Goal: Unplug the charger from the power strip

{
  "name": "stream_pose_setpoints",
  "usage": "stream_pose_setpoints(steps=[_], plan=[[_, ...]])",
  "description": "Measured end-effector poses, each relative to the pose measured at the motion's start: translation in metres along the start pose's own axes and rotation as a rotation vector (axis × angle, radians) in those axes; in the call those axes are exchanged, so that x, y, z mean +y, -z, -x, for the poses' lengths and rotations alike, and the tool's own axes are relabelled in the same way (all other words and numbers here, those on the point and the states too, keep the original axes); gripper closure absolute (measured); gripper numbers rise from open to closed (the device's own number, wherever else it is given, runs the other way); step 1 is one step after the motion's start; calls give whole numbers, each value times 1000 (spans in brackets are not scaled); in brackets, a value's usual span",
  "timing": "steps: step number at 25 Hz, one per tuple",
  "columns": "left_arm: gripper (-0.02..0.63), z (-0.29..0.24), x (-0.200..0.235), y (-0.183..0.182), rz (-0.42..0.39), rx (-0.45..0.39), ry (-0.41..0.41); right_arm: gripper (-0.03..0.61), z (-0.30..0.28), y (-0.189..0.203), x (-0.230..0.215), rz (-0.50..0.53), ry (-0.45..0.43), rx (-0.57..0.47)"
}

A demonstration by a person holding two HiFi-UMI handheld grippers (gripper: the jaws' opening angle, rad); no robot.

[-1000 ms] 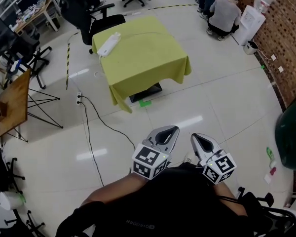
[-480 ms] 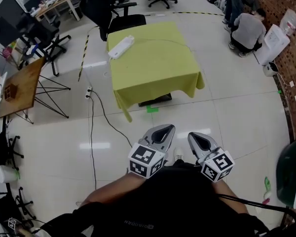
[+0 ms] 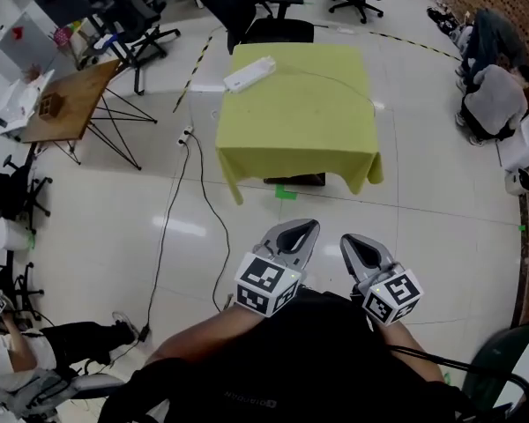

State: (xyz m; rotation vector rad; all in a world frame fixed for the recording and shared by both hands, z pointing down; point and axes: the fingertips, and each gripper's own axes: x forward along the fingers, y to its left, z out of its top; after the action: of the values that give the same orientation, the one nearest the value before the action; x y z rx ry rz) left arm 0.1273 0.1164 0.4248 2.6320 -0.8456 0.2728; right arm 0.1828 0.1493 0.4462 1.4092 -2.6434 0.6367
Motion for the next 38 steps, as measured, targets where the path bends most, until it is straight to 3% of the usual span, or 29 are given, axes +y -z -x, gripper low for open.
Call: stream_pose_setpoints(steps=[6, 14, 22, 32, 38], plan=[[607, 4, 28, 3, 55, 25, -154, 575, -23, -7, -7, -22, -129, 7], [607, -5, 58, 2, 90, 26, -198, 575, -55, -5, -15, -23, -176, 52], [607, -43, 111, -24, 81, 6, -115, 575, -105, -29, -45, 2, -97, 67], [607, -53, 225, -80, 75, -59, -41, 575, -213, -85, -49, 84, -7, 52], [607, -39, 294, -91, 98, -80, -69, 575, -278, -96, -37, 112, -18, 70]])
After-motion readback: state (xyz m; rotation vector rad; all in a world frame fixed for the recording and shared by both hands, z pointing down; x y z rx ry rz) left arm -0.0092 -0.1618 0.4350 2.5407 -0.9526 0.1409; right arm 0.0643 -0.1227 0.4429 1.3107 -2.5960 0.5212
